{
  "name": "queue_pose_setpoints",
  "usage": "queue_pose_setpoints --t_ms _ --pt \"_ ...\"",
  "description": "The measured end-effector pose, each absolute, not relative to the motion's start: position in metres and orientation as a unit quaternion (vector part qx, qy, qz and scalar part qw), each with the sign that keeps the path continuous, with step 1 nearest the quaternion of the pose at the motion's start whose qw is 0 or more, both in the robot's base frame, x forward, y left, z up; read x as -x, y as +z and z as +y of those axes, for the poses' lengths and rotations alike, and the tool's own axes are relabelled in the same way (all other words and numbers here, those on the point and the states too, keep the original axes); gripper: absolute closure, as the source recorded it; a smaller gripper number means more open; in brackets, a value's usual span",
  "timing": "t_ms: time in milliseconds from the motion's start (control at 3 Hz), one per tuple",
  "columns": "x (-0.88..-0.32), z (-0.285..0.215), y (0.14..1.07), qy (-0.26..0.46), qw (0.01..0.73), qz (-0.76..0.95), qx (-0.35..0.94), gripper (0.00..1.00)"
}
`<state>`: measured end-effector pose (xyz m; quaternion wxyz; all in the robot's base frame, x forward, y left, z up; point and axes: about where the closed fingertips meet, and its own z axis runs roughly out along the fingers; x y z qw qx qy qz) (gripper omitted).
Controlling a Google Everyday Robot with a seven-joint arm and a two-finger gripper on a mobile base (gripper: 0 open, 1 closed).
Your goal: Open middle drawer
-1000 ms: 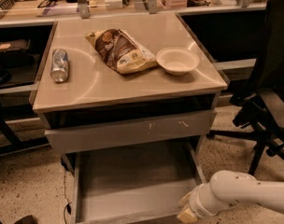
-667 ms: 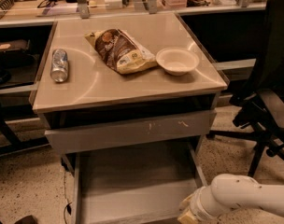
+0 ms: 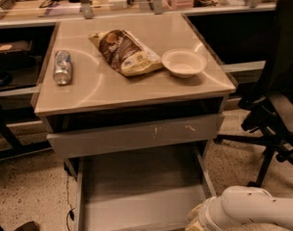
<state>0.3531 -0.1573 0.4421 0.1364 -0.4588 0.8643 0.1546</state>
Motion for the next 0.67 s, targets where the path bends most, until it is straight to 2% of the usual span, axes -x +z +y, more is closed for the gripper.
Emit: queue_pose_setpoints --t_ms 333,667 --pt "-0.3447 -0.1594 0.4432 0.151 0.135 0.869 0.452 1.0" --pt "-0.3447 -0.1594 0.4432 0.151 0.135 0.869 0.452 0.81"
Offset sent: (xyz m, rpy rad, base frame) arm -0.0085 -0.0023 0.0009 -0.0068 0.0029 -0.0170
